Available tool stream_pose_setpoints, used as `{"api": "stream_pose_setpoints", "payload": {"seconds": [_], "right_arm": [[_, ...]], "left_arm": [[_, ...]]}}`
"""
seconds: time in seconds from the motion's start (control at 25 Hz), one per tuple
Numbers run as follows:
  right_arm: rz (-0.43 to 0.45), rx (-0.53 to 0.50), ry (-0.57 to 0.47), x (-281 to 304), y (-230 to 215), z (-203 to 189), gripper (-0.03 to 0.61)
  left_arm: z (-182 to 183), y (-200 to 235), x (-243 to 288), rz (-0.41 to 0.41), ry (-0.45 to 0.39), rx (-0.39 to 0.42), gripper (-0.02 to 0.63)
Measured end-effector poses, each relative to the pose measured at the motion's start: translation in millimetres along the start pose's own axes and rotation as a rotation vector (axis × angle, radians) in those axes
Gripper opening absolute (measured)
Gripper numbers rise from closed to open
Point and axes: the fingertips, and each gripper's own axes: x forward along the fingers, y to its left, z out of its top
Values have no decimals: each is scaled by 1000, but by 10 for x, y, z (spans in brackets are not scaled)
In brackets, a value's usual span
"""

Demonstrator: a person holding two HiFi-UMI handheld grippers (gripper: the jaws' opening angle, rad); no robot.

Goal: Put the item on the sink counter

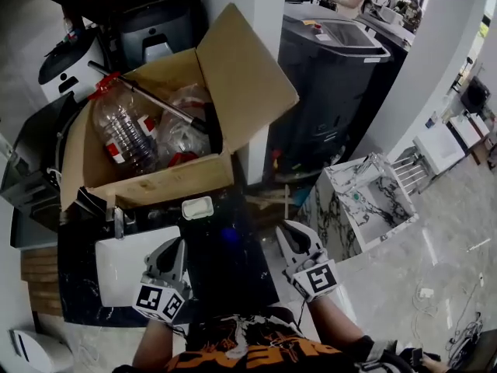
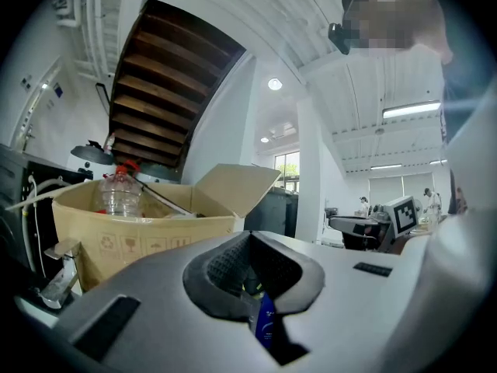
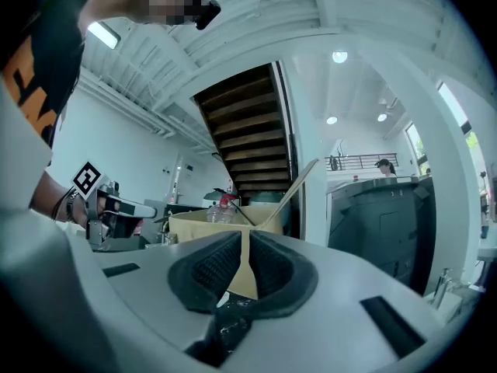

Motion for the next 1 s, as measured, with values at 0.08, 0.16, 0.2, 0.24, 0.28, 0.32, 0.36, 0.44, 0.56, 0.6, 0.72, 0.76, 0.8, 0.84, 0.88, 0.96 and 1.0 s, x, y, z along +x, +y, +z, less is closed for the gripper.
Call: {"api": "stream_pose_setpoints", "payload": {"seconds": [0.08, 0.16, 0.2, 0.24, 0.28, 0.32, 0.36, 0.44, 0.56, 0.6, 0.72, 0.76, 0.8, 0.84, 0.88, 0.96, 1.0], "right_arm": [[-8, 0, -13, -35, -29, 44, 39], [-7, 4, -27, -58, -12, 84, 28], [-3, 4, -19, -74, 2, 64, 18], [4, 1, -3, -89, 15, 25, 15], [14, -3, 11, -95, 29, -14, 14], [25, -9, 20, -94, 40, -37, 14], [34, -14, 26, -88, 47, -42, 14], [49, -18, 29, -59, 63, -16, 14], [58, -26, 54, 22, 85, -14, 14], [61, -28, 64, 50, 100, -19, 14], [80, -30, 73, 119, 162, -22, 14], [91, -27, 72, 137, 177, -26, 14], [101, -23, 71, 152, 188, -33, 14], [109, -18, 72, 162, 196, -38, 14], [114, -16, 76, 169, 204, -41, 14], [121, -23, 80, 176, 226, -39, 14], [123, -26, 80, 180, 231, -36, 14]], "left_arm": [[12, 32, -32, 10, -4, -5, 18], [9, 49, -59, 16, -9, -10, 18], [2, 51, -71, 17, -9, -12, 18], [-9, 48, -83, 17, -8, -14, 18], [-21, 41, -93, 16, -7, -16, 18], [-28, 31, -103, 15, -7, -17, 18], [-28, 20, -114, 14, -8, -14, 18], [-12, 8, -141, 16, -12, -6, 18], [13, 67, -189, 30, -18, -5, 18], [25, 92, -205, 35, -18, -7, 18], [14, 169, -245, 46, -22, -10, 18], [-5, 199, -249, 52, -20, -12, 18], [-33, 231, -251, 60, -16, -16, 18], [-62, 259, -253, 67, -12, -24, 18], [-88, 284, -258, 73, -9, -34, 18], [-114, 317, -272, 76, -7, -51, 18], [-113, 322, -273, 76, -6, -53, 18]]}}
